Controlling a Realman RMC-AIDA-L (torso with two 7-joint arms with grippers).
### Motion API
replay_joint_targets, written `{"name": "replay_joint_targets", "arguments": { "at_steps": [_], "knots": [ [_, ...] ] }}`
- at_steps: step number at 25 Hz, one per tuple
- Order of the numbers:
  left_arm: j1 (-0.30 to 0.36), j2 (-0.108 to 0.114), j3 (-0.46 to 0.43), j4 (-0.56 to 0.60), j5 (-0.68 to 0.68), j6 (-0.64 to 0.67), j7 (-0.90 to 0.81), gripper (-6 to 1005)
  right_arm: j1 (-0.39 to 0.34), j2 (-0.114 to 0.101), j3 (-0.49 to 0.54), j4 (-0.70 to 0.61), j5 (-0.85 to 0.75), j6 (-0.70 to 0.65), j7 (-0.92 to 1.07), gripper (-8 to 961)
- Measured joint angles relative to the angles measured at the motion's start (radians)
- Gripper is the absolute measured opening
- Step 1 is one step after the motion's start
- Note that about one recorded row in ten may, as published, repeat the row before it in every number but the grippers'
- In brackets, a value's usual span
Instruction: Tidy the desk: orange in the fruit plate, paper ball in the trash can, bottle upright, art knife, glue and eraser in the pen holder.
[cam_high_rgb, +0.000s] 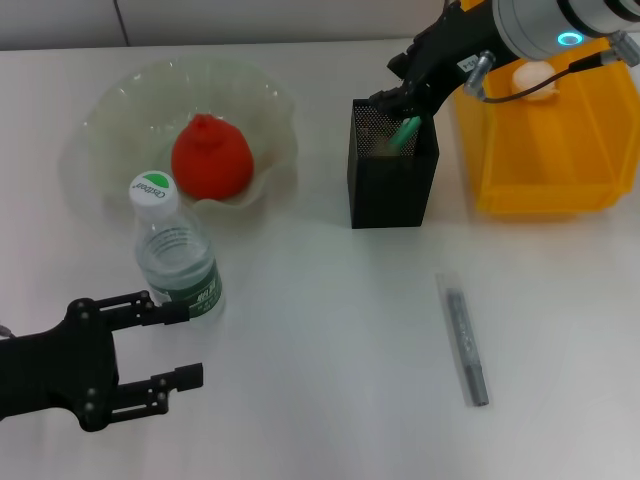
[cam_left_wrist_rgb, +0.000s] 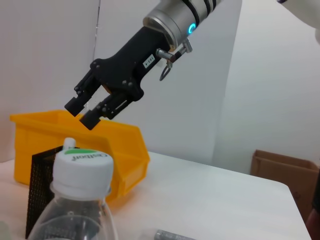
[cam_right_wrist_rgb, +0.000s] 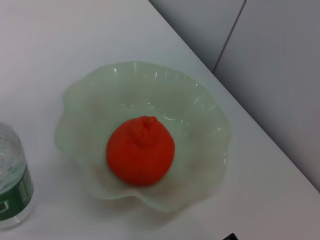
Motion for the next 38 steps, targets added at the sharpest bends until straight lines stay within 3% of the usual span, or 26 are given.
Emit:
{"name": "replay_joint_targets", "arguments": {
  "at_steps": [4, 8, 13, 18, 20, 28, 33, 38],
  "knots": [
    [0.000, 0.002, 0.000, 0.006, -0.001, 0.003, -0.005, 680, -0.006, 0.000, 0.009, -0.076, -0.001, -0.090, 0.053, 387],
    [-0.003, 0.002, -0.001, 0.006, -0.001, 0.004, -0.007, 680, -0.008, 0.000, 0.009, -0.182, -0.018, -0.370, 0.175, 545],
    [-0.009, 0.001, -0.010, 0.006, -0.001, 0.003, -0.008, 680, -0.061, 0.006, -0.009, -0.171, -0.095, -0.464, 0.253, 543],
    [-0.025, -0.001, -0.013, 0.008, 0.000, 0.002, -0.008, 680, -0.109, 0.007, -0.009, -0.102, -0.106, -0.439, 0.269, 541],
    [-0.035, -0.004, -0.012, 0.008, 0.004, -0.002, -0.005, 680, -0.133, 0.008, -0.043, 0.009, -0.100, -0.352, 0.274, 540],
    [-0.038, -0.006, -0.010, 0.009, 0.005, -0.003, 0.000, 680, -0.135, 0.008, -0.180, 0.104, -0.094, -0.221, 0.313, 534],
    [-0.033, -0.007, -0.012, 0.007, 0.006, -0.003, 0.001, 680, -0.123, 0.008, -0.232, 0.168, -0.069, -0.164, 0.327, 535],
    [-0.030, -0.007, -0.013, 0.005, 0.006, -0.001, 0.002, 680, -0.118, 0.008, -0.247, 0.208, -0.047, -0.129, 0.324, 474]
  ]
}}
